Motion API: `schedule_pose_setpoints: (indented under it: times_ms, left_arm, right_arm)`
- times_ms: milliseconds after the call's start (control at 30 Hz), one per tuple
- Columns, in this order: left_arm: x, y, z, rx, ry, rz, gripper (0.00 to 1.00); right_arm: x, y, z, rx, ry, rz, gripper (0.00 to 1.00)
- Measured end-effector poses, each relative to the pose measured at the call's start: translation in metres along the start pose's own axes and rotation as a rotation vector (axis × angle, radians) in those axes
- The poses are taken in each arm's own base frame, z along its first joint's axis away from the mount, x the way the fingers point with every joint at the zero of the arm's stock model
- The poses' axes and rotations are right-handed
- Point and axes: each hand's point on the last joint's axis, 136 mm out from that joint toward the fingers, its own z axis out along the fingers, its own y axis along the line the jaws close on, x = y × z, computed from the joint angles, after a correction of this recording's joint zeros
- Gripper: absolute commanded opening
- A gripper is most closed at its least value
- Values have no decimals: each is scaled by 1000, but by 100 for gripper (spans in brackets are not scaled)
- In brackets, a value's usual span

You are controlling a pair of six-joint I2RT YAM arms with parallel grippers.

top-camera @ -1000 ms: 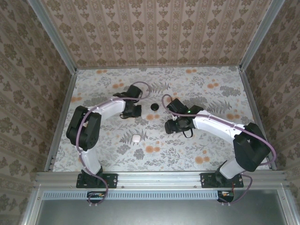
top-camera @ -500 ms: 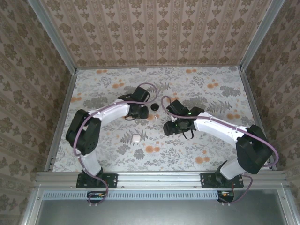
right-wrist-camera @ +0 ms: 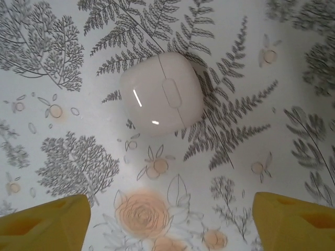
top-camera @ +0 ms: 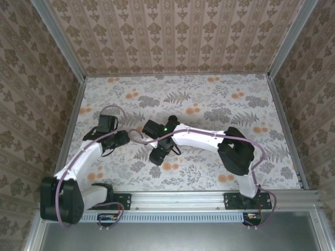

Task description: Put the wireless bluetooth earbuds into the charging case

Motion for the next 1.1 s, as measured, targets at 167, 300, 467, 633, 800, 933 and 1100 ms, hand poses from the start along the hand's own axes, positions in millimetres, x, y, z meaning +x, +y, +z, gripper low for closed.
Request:
schedule_pose_setpoints:
  times_ms: [167,300,467,633,800,933,1100]
  left_arm:
    - [9,17,-14,35,-50,-65,58]
    - [20,22,-12,56,-39,-88,59]
    - [24,22,-10,81,-19,-103,59]
    - [26,19,-9,99,-3,-107,59]
    - [25,16,-9,119,0,-110,59]
    - [22,9,-10,160,-7,-109,59]
    - [21,1,-11,210,-4,-102,58]
  right_arm:
    - [-10,-4,16,12,41,-60,86]
    - [-18,-5,22,14,48,-78,87]
    - [-24,-3,31,1,51,-80,87]
    - [-21,2,43,-31,71,-77,87]
    - [-22,0,50,-57,73,-60,82]
    - [-23,-6,51,-71,65,-37,71]
    - [-23,-10,52,-79,45,-27,58]
